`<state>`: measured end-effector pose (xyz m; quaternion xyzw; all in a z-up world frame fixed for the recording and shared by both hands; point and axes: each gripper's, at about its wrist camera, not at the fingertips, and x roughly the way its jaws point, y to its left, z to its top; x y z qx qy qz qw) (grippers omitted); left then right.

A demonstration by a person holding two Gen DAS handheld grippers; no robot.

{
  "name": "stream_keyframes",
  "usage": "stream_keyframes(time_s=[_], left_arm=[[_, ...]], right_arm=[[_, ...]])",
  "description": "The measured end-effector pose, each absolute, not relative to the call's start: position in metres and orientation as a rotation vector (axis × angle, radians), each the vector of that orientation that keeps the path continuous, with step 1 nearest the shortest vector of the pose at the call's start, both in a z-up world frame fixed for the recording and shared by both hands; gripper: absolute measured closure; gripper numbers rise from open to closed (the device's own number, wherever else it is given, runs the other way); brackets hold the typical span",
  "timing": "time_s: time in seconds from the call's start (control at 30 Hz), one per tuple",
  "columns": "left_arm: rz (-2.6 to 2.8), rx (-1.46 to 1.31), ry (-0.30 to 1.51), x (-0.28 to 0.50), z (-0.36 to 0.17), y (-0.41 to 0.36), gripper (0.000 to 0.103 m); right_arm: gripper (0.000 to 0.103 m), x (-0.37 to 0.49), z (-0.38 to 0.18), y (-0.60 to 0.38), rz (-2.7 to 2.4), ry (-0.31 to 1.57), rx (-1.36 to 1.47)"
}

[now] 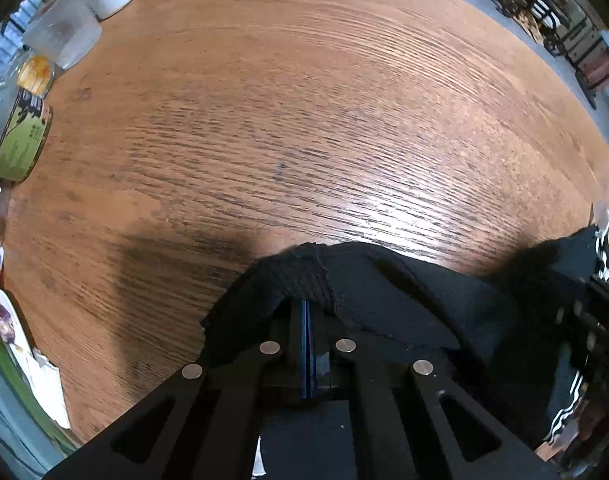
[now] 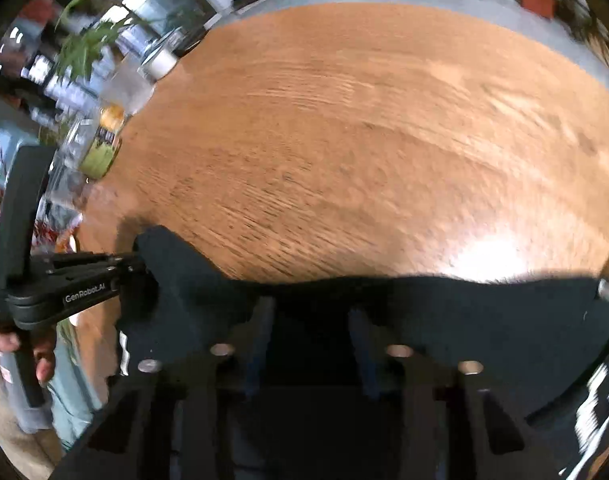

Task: Fold clothes

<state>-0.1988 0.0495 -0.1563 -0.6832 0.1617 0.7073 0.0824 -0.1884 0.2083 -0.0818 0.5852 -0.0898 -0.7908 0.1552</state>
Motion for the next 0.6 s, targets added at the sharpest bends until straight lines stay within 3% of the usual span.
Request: stream_keyframes(time_s=[0.07, 0.33, 0.4, 0.47, 0.5, 0.6], left_arm=[[2.106, -2.033, 0.462, -0.206, -0.157, 0.055, 0.099], [2.100, -2.016, 0.346, -0.238, -0.179, 0.043, 0.099], [2.111, -2.009, 0.321, -0.236, -0.178, 0.030, 0.099], [2.129, -1.992, 0.306, -0.234, -0.187, 0.028, 0.099], [2.137, -1.983, 0.302, -0.233, -0.193, 0.028, 0.099], [2.156, -1.970, 0.224, -0.229, -0.195, 0.019, 0.099]], right_arm=[[0.098, -0.196, -0.083, 0.201, -2.276, -0.241, 1.660], [0.098, -0.234, -0.085, 0.209, -2.470, -0.335, 1.532], [0.088, -0.244, -0.093, 0.225, -2.513, -0.468, 1.529], [0.067, -0.245, -0.102, 0.242, -2.432, -0.653, 1.572], [0.066, -0.239, -0.101, 0.245, -2.382, -0.688, 1.560], [0.057, -0.210, -0.084, 0.227, -2.307, -0.480, 1.486]])
